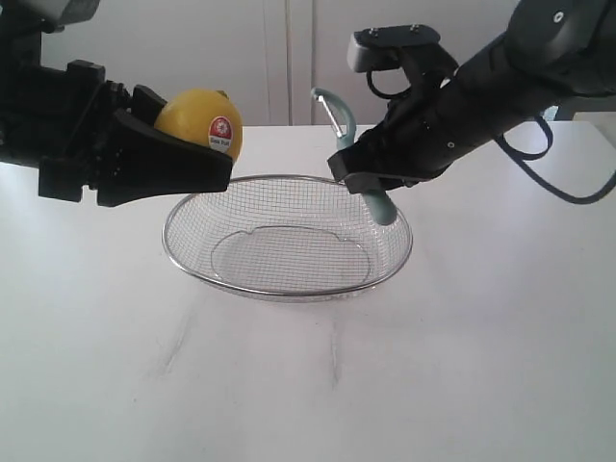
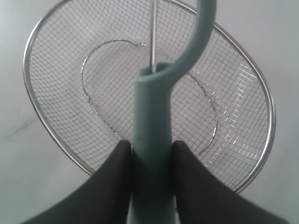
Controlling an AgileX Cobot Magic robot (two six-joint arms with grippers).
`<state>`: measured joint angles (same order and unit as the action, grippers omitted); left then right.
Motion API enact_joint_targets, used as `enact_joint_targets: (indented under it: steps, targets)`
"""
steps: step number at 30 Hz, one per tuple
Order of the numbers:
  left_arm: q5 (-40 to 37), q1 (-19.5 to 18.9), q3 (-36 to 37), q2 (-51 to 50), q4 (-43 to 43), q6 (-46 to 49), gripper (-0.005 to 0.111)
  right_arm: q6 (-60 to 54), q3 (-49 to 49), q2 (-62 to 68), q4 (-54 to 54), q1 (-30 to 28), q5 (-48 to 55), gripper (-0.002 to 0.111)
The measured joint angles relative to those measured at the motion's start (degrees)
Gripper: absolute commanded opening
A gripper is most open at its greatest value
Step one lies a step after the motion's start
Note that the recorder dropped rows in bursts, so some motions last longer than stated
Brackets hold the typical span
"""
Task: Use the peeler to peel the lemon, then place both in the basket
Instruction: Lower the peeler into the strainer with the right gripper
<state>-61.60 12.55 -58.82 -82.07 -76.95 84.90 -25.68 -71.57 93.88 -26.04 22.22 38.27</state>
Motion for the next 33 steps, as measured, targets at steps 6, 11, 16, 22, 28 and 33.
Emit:
enact_joint_targets:
  steps: [6, 11, 16, 22, 28, 33]
  targets:
    - [0.0, 0.0, 0.0, 0.0, 0.0, 0.0, 0.000, 0.1, -6.1, 5.8, 5.0, 0.0, 2.2, 0.000]
    - [0.0, 0.0, 0.0, 0.0, 0.0, 0.0, 0.000, 0.1, -10.1, 9.5, 7.9, 0.0, 4.7, 0.000]
    - [0.0, 0.0, 0.0, 0.0, 0.0, 0.0, 0.000, 0.1, -12.3, 12.4, 8.1, 0.0, 5.4, 0.000]
    - [0.0, 0.0, 0.0, 0.0, 0.0, 0.0, 0.000, 0.1, -14.4, 15.7, 8.2, 0.0, 6.0, 0.000]
    - [0.0, 0.0, 0.0, 0.0, 0.0, 0.0, 0.000, 0.2, -18.3, 18.5, 8.3, 0.0, 10.5, 0.000]
    - [0.0, 0.0, 0.0, 0.0, 0.0, 0.0, 0.000, 2.4, -21.7, 20.7, 8.7, 0.0, 15.4, 0.000]
